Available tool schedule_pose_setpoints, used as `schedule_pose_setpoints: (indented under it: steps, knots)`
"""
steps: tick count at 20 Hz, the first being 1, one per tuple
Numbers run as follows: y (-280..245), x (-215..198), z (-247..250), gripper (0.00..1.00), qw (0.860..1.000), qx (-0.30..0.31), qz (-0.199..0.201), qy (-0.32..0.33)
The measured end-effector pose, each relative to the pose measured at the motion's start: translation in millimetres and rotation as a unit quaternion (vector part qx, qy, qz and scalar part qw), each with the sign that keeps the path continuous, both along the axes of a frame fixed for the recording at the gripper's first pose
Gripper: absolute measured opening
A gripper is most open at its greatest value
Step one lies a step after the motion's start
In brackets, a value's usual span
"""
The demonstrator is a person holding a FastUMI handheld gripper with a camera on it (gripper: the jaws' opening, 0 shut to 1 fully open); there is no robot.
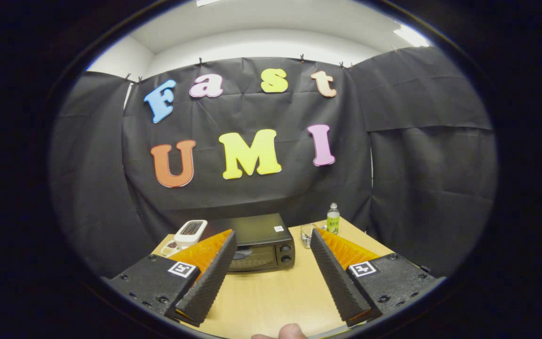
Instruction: Open the toaster oven, put the food inside, and close the toaster oven door.
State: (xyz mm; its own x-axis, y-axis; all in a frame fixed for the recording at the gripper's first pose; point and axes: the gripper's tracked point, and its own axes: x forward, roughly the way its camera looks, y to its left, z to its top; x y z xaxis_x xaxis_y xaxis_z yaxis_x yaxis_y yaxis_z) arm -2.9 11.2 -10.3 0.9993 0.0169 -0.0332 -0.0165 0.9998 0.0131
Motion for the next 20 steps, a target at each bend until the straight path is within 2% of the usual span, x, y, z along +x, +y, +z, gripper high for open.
schedule_pose_setpoints:
  steps: [14, 17, 20]
  knots:
    - [-9.0, 2.4, -16.8, 1.0, 1.0, -0.003, -0.017, 0.019]
    - [-6.6, 11.4, -22.5, 1.0, 0.999, 0.002, -0.015, 0.028]
    - [7.5, 28.2, -30.2, 1.0, 0.999, 0.002, 0.004, 0.045]
